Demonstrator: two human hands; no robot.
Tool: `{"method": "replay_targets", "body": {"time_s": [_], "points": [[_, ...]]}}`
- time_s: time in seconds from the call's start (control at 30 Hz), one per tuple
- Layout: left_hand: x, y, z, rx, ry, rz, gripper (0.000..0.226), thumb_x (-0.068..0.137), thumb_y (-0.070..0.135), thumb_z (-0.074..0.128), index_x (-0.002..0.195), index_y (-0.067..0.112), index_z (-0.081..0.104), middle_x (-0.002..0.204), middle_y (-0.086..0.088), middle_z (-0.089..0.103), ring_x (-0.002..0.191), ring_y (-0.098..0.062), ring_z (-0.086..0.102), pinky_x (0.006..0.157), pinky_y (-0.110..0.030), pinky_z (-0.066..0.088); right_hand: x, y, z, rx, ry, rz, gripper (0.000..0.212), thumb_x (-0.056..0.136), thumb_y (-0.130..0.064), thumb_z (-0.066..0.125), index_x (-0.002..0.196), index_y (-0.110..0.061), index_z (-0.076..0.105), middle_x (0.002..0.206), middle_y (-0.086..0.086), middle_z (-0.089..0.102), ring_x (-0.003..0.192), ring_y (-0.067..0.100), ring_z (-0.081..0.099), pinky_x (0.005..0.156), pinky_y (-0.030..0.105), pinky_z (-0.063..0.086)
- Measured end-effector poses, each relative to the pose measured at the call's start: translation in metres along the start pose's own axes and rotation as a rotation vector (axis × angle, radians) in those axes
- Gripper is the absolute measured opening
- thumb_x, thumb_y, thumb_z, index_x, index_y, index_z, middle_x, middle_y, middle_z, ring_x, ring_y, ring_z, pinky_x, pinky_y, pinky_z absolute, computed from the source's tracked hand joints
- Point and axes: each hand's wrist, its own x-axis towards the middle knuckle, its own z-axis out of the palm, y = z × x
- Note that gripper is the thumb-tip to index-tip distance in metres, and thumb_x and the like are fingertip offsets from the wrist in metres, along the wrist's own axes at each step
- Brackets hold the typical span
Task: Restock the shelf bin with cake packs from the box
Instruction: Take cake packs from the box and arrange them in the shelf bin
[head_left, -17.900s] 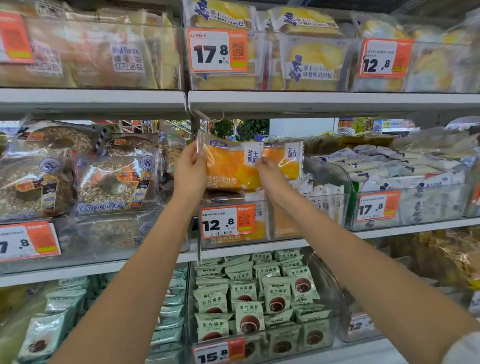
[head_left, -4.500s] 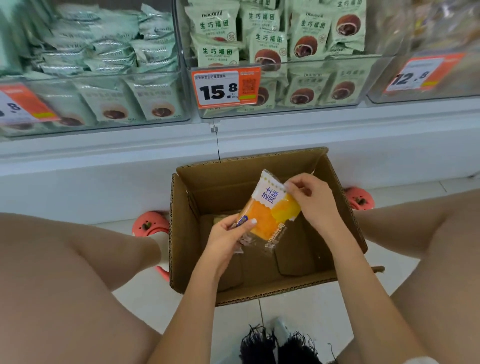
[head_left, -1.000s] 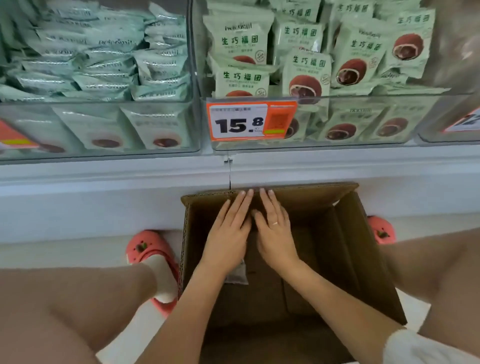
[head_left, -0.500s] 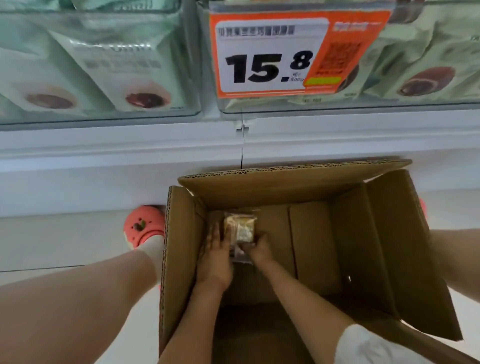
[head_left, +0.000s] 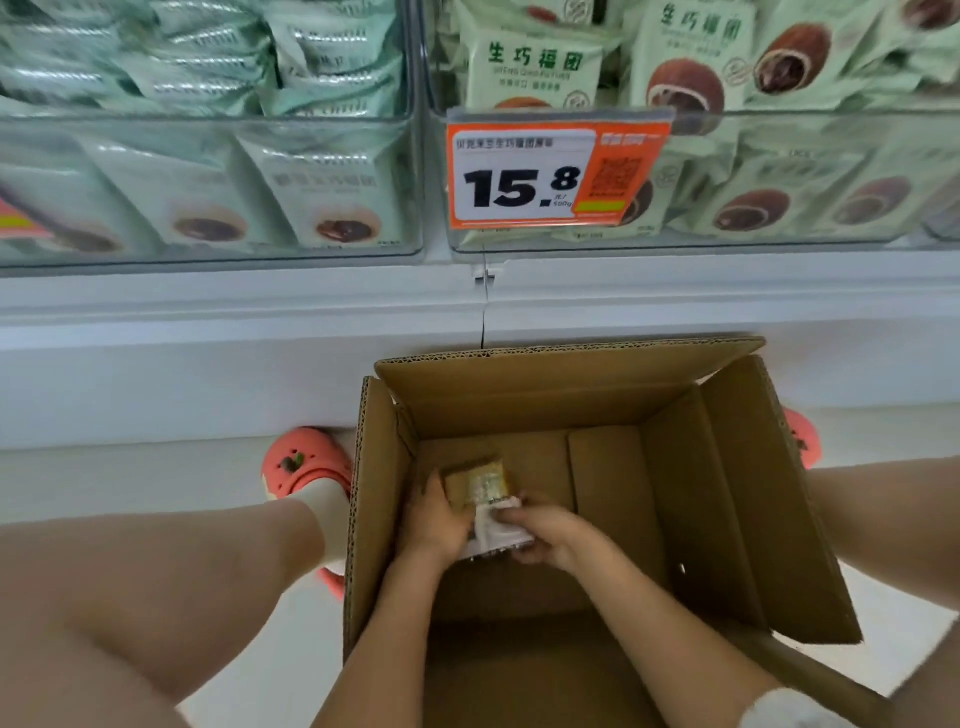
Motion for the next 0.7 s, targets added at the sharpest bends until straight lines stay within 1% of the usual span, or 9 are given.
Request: {"method": "replay_targets", "body": {"time_s": [0.1,0.17,0.23,0.3,0.33,0.4,0.5,0.6,0.7], "points": [[-0.011,0.013,-0.011,-0.443,0.039,-0.166,0.086,0.081,0.029,0.074,0.146,0.005,0.023,0.145,-0.014,0.040,0.129,-0.030,0.045,0.103,-0.034,0.040,-0.036,0.002,-0.013,0.143,-0.174,-0.098,0.032,0.085,-0.007,0.066,0.113,-0.015,0.054,0.107,0.010,0.063,0.100,0.023,0.059,0.072,0.034,0.050],[-0.018,0.020,-0.019,-0.724,-0.063,-0.247,0.095,0.064,0.040,0.085,0.140,0.007,0.038,0.133,-0.013,0.054,0.120,-0.029,0.054,0.104,-0.041,0.041,-0.061,-0.003,-0.022,0.184,-0.262,-0.148,0.034,0.086,-0.010,0.065,0.118,-0.017,0.057,0.106,0.009,0.065,0.103,0.023,0.059,0.077,0.036,0.051],[-0.031,0.029,-0.028,-1.013,-0.246,-0.262,0.065,0.070,0.033,0.082,0.123,0.008,0.054,0.115,-0.013,0.065,0.108,-0.029,0.060,0.099,-0.046,0.045,-0.081,-0.008,-0.027,0.186,-0.281,-0.195,0.038,0.087,-0.018,0.065,0.124,-0.019,0.056,0.107,0.007,0.067,0.104,0.022,0.060,0.081,0.039,0.051],[-0.043,0.041,-0.032,-1.229,-0.315,-0.169,0.027,0.084,0.016,0.069,0.108,0.008,0.059,0.106,-0.014,0.068,0.101,-0.028,0.063,0.092,-0.045,0.047,-0.098,-0.014,-0.029,0.221,-0.269,-0.272,0.041,0.087,-0.028,0.064,0.126,-0.021,0.056,0.112,0.007,0.068,0.108,0.023,0.061,0.088,0.044,0.050],[-0.050,0.049,-0.033,-1.308,-0.313,-0.127,0.021,0.086,0.011,0.065,0.105,0.008,0.059,0.104,-0.014,0.068,0.099,-0.028,0.063,0.091,-0.045,0.047,-0.105,-0.015,-0.029,0.261,-0.257,-0.321,0.041,0.087,-0.031,0.063,0.126,-0.020,0.055,0.116,0.007,0.067,0.111,0.025,0.061,0.093,0.047,0.049],[-0.062,0.061,-0.030,-1.434,-0.271,-0.058,0.024,0.085,0.009,0.065,0.108,0.009,0.058,0.105,-0.014,0.067,0.101,-0.028,0.062,0.096,-0.048,0.046,-0.119,-0.015,-0.029,0.394,-0.237,-0.425,0.043,0.088,-0.030,0.062,0.128,-0.019,0.054,0.121,0.010,0.065,0.114,0.028,0.060,0.092,0.050,0.050],[-0.082,0.075,-0.020,-1.551,-0.225,0.068,0.051,0.077,0.013,0.068,0.126,0.011,0.052,0.119,-0.015,0.063,0.112,-0.030,0.059,0.102,-0.052,0.043,-0.138,-0.013,-0.027,0.530,-0.192,-0.560,0.037,0.090,-0.026,0.058,0.126,-0.017,0.055,0.120,0.010,0.066,0.110,0.028,0.062,0.079,0.042,0.056],[-0.101,0.083,-0.012,-1.620,-0.251,0.153,0.053,0.080,0.017,0.064,0.131,0.015,0.048,0.123,-0.014,0.061,0.113,-0.029,0.058,0.094,-0.049,0.048,-0.154,-0.013,-0.027,0.540,-0.139,-0.691,0.032,0.095,-0.026,0.051,0.125,-0.016,0.056,0.116,0.009,0.068,0.105,0.025,0.066,0.073,0.037,0.058],[-0.117,0.089,-0.007,-1.558,-0.258,0.154,0.063,0.081,0.035,0.060,0.138,0.016,0.043,0.127,-0.013,0.059,0.116,-0.028,0.056,0.090,-0.043,0.048,-0.171,-0.016,-0.029,0.539,-0.029,-0.860,0.029,0.094,-0.023,0.052,0.120,-0.011,0.059,0.111,0.008,0.070,0.100,0.023,0.068,0.075,0.035,0.058]]}}
